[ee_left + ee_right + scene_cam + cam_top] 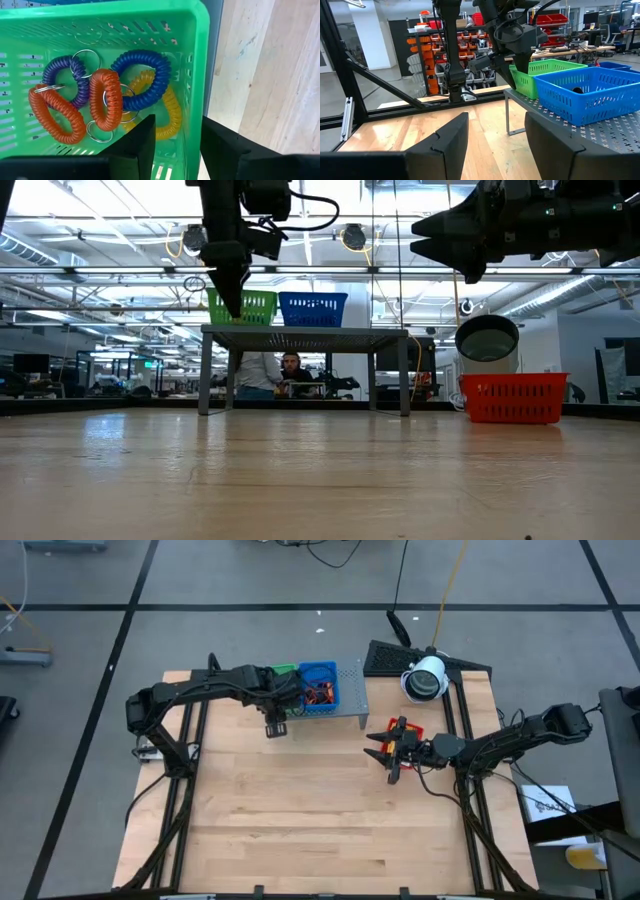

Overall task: Pick & Place Office Desk Supplies
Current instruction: Put the green bin on the shelf

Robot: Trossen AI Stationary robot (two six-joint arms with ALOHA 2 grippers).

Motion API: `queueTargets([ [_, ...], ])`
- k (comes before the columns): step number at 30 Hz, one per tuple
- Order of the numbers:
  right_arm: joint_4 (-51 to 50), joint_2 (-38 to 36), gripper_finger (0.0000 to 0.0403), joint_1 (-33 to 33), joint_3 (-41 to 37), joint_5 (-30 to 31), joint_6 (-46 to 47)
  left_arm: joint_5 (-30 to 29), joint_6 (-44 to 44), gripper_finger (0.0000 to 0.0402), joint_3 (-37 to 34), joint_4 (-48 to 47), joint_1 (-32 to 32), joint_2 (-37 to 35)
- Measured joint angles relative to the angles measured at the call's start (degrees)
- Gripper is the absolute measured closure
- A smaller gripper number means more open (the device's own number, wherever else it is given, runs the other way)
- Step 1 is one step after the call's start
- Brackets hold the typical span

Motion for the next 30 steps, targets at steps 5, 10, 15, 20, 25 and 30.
queueTargets([
  [5,-0.02,0.00,0.0218,0.00,0.00,-0.01,-0.01,0.04,-3.37,0.0252,0.00,-0.02,-0.91,-0.01],
  [10,-0.02,0.00,0.0218,0.00,0.00,-0.03,0.00,0.07,-3.78,0.0252,0.00,0.01,-2.05,0.00],
  [15,0.00,0.00,0.0218,0.00,0.00,-0.05,0.00,0.01,-4.14,0.0252,0.00,0.04,-2.92,0.00],
  [20,0.00,0.00,0.0218,0.00,0.00,-0.05,-0.02,-0.06,-4.23,0.0252,0.00,0.04,-3.02,0.00],
  [25,-0.02,0.00,0.0218,0.00,0.00,-0.05,-0.24,-3.86,-4.27,0.0252,0.00,0.07,-3.02,0.00],
  [30,-0.02,0.00,0.0218,-0.02,0.00,-0.05,-0.24,-4.02,-4.08,0.0252,1.48,-0.01,-3.27,0.00],
])
